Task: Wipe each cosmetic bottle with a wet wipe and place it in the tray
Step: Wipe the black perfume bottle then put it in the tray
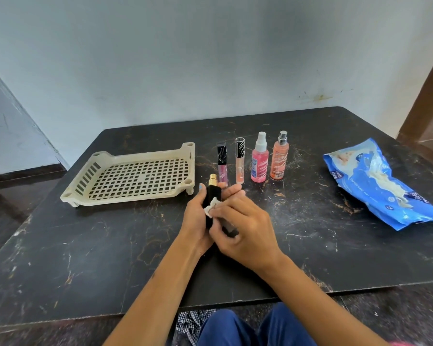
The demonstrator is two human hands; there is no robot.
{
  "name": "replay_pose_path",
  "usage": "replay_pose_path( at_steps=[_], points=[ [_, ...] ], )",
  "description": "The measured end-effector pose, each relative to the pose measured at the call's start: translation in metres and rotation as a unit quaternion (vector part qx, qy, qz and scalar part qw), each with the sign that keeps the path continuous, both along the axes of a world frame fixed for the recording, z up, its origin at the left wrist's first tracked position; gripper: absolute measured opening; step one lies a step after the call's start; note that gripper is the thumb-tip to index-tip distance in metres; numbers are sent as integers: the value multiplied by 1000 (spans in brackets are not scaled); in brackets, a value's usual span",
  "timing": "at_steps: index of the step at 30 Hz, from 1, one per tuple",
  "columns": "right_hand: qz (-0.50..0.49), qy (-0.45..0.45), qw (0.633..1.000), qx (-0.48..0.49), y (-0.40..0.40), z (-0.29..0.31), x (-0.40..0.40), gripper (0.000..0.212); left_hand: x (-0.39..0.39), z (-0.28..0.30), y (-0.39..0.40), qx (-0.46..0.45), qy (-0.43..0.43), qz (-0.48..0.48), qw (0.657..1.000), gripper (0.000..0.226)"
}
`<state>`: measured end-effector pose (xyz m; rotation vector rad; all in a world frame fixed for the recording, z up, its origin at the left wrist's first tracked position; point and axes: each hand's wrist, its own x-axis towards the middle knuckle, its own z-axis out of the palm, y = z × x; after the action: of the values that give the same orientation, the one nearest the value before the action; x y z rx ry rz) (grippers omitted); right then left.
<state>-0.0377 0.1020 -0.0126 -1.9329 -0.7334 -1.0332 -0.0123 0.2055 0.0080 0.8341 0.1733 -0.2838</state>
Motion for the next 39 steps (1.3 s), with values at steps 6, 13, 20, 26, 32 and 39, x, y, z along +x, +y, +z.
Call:
replay_pose_path(
  at_steps=[6,13,20,26,32,39],
  points=[
    [-83,37,993,70,-4,-1,8,22,-4,2,-2,69,-15,-27,997,41],
    [11,30,999,33,-1,-4,3,17,-2,1,1,37,6,7,999,52],
    [-39,90,991,88,-5,4,20,24,-5,2,-3,79,-9,10,997,41],
    [23,24,998,53,0,1,12,21,-5,4,1,35,18,1,999,53],
    [4,32,998,48,0,-7,11,17,-3,5,-1,44,43,-1,998,62],
    [-28,62,997,39,1,-6,13,30,-6,10,-3,55,15,26,998,48]
  ],
)
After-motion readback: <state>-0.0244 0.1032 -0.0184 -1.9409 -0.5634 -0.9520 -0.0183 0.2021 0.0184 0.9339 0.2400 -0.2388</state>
